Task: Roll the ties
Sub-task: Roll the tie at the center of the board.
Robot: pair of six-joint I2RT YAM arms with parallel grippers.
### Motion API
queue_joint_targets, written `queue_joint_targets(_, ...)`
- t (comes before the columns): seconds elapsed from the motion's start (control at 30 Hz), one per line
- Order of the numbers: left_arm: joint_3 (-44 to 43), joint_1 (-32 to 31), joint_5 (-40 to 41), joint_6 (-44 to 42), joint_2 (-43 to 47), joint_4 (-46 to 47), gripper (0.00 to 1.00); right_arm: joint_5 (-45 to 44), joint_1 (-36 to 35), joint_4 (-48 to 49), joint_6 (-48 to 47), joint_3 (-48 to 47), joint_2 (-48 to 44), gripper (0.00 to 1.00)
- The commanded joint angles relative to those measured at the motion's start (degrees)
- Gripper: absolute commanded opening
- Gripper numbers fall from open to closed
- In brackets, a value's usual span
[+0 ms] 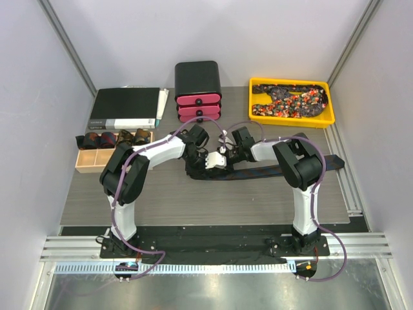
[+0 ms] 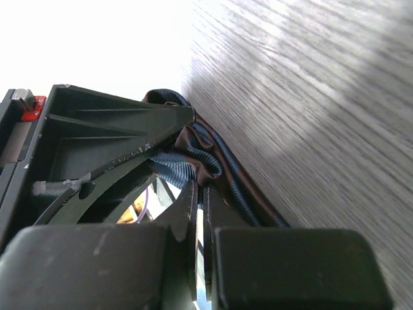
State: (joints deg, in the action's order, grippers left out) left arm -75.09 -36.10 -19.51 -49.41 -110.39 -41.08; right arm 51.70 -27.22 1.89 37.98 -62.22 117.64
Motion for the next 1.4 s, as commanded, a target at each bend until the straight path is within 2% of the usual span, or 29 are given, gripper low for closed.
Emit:
queue_joint_targets(0.0,2.57,0.94,1.14,-0.87,0.87,-2.34,0.19,-0.55,-0.02,-5.31,-4.31,-2.47,-2.69,0.01)
queue_joint_targets(0.1,3.19,0.94,1.23,-1.04,1.14,-2.16,0.19,-2.30,-0.02,-6.90,-5.90,-2.73,-1.02,0.01)
queue_joint_targets(0.17,3.20,0.94,1.14,-0.95,1.23,-2.16,0.23,-3.71,-0.02,-7.60,-7.30,-3.26,0.73,0.01)
queue_joint_targets(0.3,3.11,1.29,0.70,-0.25,1.93,-1.63,0.37,-5.91,-0.02,-9.01,-9.32,-4.75,2.94,0.01)
queue_joint_targets(0.33,3.11,1.55,0.44,0.27,2.71,-1.46,0.45,-6.26,-0.11,-9.18,-9.59,-4.84,3.20,0.01)
queue_joint_targets(0.43,3.37,3.92,-2.63,-0.07,4.39,-1.72,0.56,-7.67,-0.11,-10.23,-10.82,-5.28,4.08,0.01)
queue_joint_targets(0.53,4.51,6.30,-5.97,-0.69,7.28,-2.16,0.61,-8.63,-0.11,-11.20,-12.22,-5.37,4.61,0.01)
queue_joint_targets(0.7,7.76,6.74,-7.03,-0.25,8.70,1.25,0.62,-9.43,-0.11,-12.00,-13.54,-5.72,5.49,0.01)
queue_joint_targets(1.0,6.71,6.74,-8.18,3.79,6.94,5.57,0.63,-10.13,-0.20,-13.05,-14.25,-6.16,5.49,0.01)
queue_joint_targets(1.2,6.53,6.13,-6.42,4.84,5.45,7.24,0.61,-8.02,-0.72,-13.14,-11.43,-7.04,1.63,0.01)
queue_joint_targets(1.37,7.94,3.67,-4.49,6.17,6.16,11.46,0.69,-7.93,-1.17,-14.46,-11.52,-7.66,1.18,0.01)
